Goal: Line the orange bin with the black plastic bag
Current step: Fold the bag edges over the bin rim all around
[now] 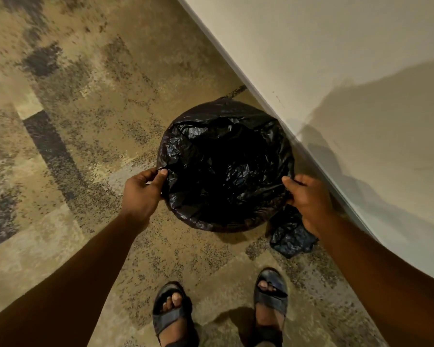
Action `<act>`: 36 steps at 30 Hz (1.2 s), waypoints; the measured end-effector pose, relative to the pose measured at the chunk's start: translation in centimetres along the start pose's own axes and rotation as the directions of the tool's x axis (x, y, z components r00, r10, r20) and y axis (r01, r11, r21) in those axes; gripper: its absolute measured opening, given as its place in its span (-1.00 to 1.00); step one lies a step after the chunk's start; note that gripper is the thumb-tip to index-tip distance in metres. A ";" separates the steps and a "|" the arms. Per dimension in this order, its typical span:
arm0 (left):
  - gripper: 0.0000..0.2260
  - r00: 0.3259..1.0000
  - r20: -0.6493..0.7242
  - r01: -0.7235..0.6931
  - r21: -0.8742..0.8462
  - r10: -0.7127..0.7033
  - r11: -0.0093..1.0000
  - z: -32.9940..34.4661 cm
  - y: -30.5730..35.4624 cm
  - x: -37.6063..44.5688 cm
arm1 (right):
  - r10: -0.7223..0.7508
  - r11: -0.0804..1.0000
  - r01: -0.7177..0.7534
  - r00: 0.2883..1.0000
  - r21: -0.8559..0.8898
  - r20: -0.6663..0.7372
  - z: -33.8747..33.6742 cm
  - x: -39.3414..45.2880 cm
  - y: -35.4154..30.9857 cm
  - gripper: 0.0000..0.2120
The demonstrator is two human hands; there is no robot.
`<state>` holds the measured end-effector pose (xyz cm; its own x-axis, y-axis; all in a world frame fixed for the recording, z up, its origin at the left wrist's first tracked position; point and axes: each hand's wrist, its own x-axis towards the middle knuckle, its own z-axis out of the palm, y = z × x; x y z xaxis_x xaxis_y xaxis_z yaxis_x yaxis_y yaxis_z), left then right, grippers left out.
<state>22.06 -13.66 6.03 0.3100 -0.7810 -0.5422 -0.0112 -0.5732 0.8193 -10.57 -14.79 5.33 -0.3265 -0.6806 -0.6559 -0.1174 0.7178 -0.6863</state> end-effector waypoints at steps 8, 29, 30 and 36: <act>-0.82 0.997 0.032 -0.065 0.030 0.065 0.997 3.7 5.5 4.6 | -0.073 0.997 0.073 0.996 -0.013 -0.051 -1.8 3.1 -6.0 -0.83; -0.78 0.998 0.021 -0.058 0.122 0.055 0.991 11.4 9.1 12.8 | -0.090 0.979 0.063 0.988 -0.194 -0.130 -3.9 13.3 -10.3 -0.68; -0.77 0.998 0.028 -0.056 0.133 0.053 0.989 11.4 9.2 12.7 | -0.080 0.981 0.054 0.988 -0.188 -0.131 -3.9 13.2 -10.4 -0.67; -0.74 0.999 0.031 -0.027 0.219 0.021 0.975 11.0 9.5 12.7 | -0.111 0.970 0.084 0.988 -0.229 -0.111 -3.7 11.9 -10.4 -0.65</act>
<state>15.43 -31.78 4.89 0.2800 -0.8000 -0.5307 -0.2277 -0.5924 0.7728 -16.74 -29.78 5.83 -0.4134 -0.7357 -0.5366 -0.3556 0.6729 -0.6487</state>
